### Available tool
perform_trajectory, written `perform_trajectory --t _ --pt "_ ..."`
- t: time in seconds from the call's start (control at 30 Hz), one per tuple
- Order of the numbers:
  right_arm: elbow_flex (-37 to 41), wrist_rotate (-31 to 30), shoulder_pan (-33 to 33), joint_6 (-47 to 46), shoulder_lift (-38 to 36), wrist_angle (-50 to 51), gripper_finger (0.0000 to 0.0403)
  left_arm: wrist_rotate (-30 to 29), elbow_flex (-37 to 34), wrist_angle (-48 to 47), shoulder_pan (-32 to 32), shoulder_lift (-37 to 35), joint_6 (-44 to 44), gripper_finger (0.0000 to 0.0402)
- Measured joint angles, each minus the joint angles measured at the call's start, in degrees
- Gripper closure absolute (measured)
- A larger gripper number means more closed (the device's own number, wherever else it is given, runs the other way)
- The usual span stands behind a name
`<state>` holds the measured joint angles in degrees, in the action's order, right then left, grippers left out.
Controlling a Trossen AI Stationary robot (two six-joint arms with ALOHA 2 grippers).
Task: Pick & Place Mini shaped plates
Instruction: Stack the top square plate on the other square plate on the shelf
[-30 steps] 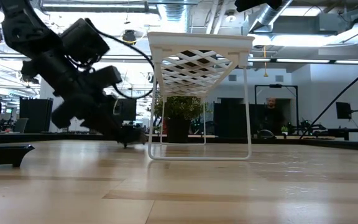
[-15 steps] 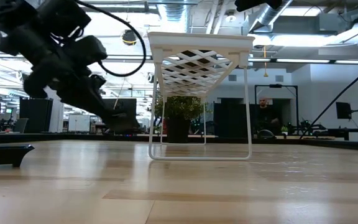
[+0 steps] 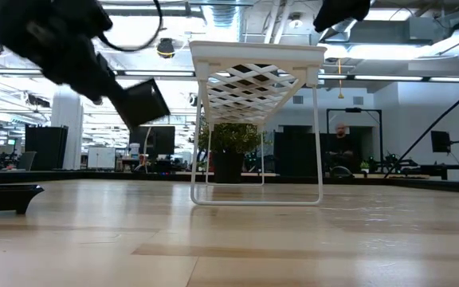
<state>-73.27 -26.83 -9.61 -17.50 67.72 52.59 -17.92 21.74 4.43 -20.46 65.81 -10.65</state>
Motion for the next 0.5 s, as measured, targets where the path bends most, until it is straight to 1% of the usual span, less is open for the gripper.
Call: perform_trajectory --t 0.1,0.23,0.37,0.5 --pt "0.54 0.05 -1.12 0.74 0.12 0.62 0.0311 -5.26 0.00 0.08 -4.12 -2.48 -3.45 0.0391" --pt "0.54 0.04 -3.04 2.27 0.09 2.35 0.0311 -9.49 2.13 0.01 -9.47 -3.55 -6.08 0.0392" --pt "0.54 0.05 -5.19 2.36 0.07 4.92 0.0311 -13.62 7.74 0.12 -12.44 -1.26 -5.34 0.0392" --pt "0.56 0.01 -7.59 1.15 0.05 5.97 0.0311 -16.57 14.74 0.11 -11.94 3.22 -0.74 0.0390"
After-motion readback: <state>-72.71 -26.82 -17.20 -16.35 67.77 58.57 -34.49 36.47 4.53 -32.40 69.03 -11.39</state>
